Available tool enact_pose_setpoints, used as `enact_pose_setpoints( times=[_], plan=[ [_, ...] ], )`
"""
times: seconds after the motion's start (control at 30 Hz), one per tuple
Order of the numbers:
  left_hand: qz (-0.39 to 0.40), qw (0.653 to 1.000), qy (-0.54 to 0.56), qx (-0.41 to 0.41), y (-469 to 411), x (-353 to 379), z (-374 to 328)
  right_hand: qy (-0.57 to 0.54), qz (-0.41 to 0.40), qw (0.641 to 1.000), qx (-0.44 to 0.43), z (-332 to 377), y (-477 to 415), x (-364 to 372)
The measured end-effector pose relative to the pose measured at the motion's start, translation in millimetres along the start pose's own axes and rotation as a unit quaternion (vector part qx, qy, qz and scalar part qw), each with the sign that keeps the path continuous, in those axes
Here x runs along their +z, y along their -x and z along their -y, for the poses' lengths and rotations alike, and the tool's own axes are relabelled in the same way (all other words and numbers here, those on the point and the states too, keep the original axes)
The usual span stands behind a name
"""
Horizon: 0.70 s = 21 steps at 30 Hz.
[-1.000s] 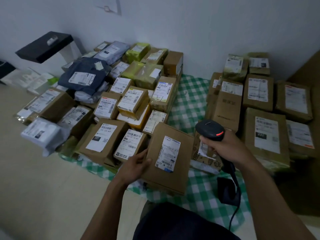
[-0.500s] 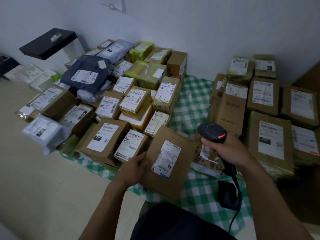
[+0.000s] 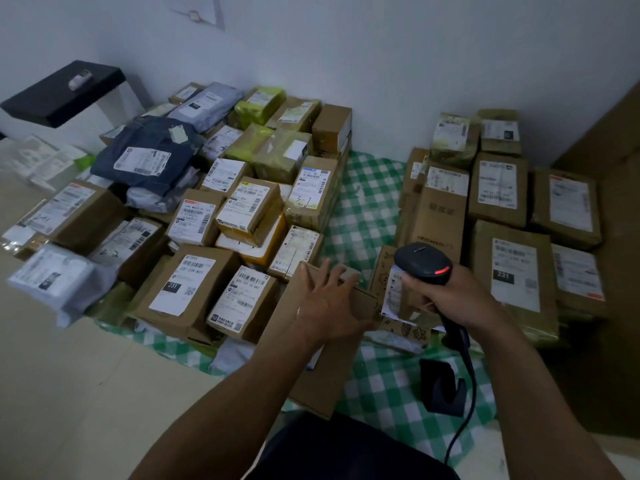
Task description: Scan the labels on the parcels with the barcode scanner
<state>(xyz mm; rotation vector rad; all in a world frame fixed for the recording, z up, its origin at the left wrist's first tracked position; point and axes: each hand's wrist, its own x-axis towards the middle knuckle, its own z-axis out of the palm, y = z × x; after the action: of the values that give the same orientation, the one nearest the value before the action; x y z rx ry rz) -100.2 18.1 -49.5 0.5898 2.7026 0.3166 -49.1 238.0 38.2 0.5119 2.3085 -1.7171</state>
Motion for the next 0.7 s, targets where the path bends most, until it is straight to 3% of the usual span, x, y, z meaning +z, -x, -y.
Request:
enact_pose_setpoints(
  times=[0.1,0.17,0.4,0.53,0.63,0.7],
  plan=[
    [-0.055,0.996,-0.027,-0.057,4,12,7,-0.007,-0.003,1.000,-0.002,-2,1,-7],
    [-0.080,0.995,-0.027,-0.052,6,20,11,-0.005,-0.009,1.000,-0.004,-2,1,-11],
    [-0.061,0.997,-0.033,-0.035,-5,18,-5,0.001,-0.031,0.999,0.011,-5,-4,-26],
    [-0.108,0.982,0.156,-0.003,-32,-7,-33,0.005,-0.077,0.997,0.031,-11,-6,-47],
    [-0.068,0.948,0.311,-0.009,-66,-42,-72,-0.016,-0.114,0.993,0.039,-10,-6,-61],
    [0.000,0.910,0.413,-0.031,-86,-60,-98,-0.028,-0.133,0.990,0.041,-8,-5,-67]
  ],
)
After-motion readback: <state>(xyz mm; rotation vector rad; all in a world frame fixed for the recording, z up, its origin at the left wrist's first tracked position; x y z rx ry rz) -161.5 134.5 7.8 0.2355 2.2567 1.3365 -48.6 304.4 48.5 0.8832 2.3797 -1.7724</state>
